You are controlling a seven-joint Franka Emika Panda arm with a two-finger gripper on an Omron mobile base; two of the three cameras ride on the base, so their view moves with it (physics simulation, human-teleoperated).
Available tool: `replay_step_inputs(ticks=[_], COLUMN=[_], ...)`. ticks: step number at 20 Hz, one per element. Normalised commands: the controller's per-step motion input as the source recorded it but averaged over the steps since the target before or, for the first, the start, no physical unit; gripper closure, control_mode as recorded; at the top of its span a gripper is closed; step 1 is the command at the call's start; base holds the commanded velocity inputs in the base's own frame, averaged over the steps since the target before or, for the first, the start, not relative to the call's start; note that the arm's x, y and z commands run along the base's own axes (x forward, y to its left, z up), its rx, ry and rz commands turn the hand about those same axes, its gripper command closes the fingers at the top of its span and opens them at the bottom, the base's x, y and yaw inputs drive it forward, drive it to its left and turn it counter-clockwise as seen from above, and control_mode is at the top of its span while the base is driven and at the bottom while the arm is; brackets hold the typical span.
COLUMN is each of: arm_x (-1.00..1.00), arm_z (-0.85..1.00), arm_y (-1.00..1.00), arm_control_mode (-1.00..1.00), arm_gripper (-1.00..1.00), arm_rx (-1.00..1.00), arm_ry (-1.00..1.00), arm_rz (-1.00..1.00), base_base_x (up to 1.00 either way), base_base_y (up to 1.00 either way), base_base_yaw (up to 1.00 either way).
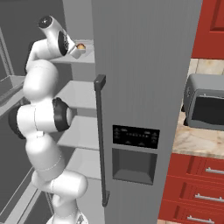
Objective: Place the tupperware containing the shrimp and mushroom meal in the microwave. Close the microwave door and press the start button to reheat the meal.
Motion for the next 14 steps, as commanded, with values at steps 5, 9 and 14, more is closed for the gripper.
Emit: replay_step_inputs(ticks=[5, 9, 14], arm_x=[0.29, 0.41, 0.4], arm_z=[0.0, 0.0, 0.0], arm_y=[0.04, 0.0, 0.03], arm_control_mode=[-1.0, -1.0, -1.0], arm_gripper=[-1.0, -1.0, -1.0], arm_rx=[0.02, 0.04, 0.01], arm_ry=[0.11, 0.12, 0.05], arm_rz=[-0.03, -0.03, -0.03], base_base_x=[0.0, 0.0, 0.0], base_base_y=[0.0, 0.0, 0.0], base_base_yaw=[0.0, 0.0, 0.0])
